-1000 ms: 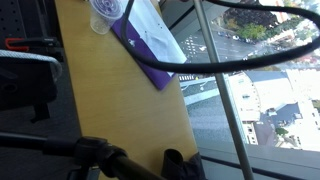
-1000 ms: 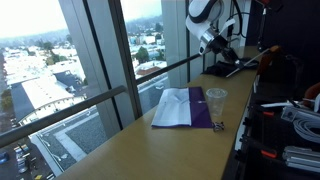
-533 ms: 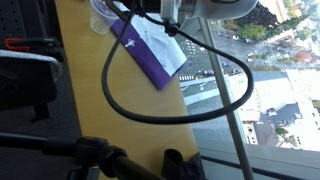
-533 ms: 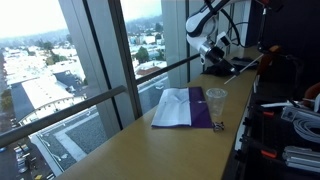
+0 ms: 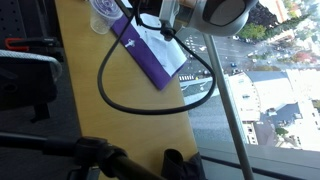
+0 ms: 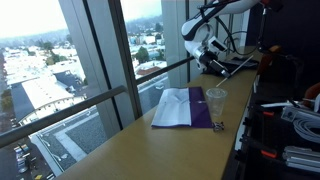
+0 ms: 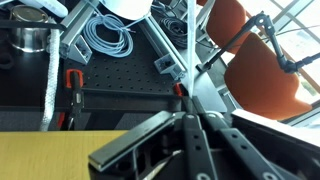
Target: Place the straw in the cup
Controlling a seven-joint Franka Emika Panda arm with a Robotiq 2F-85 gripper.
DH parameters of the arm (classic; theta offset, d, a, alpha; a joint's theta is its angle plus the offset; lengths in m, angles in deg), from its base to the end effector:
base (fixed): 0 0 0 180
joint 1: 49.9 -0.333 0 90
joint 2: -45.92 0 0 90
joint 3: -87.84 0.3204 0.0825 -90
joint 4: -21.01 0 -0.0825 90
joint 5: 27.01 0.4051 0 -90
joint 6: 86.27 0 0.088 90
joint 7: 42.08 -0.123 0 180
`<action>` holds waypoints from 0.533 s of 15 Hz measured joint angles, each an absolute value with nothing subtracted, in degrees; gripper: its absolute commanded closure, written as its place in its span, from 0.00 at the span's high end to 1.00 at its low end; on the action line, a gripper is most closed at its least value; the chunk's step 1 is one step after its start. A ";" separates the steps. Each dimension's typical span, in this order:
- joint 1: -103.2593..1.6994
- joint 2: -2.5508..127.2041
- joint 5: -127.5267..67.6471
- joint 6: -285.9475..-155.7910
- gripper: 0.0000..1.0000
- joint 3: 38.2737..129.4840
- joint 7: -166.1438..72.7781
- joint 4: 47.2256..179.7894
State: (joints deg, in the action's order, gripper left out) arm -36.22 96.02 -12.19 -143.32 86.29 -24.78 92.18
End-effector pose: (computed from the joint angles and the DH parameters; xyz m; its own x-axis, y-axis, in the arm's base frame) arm 0.6069 -0.1217 0.2064 0.5511 0.2734 -0.7884 -0.2205 -0.8635 -0.4535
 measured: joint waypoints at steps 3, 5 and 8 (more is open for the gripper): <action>-35.96 98.35 -10.13 -141.70 0.00 86.29 -27.02 89.15; -35.93 99.29 -9.44 -141.06 0.00 86.30 -28.34 88.54; -35.93 99.87 -9.37 -140.90 0.00 86.33 -29.63 88.54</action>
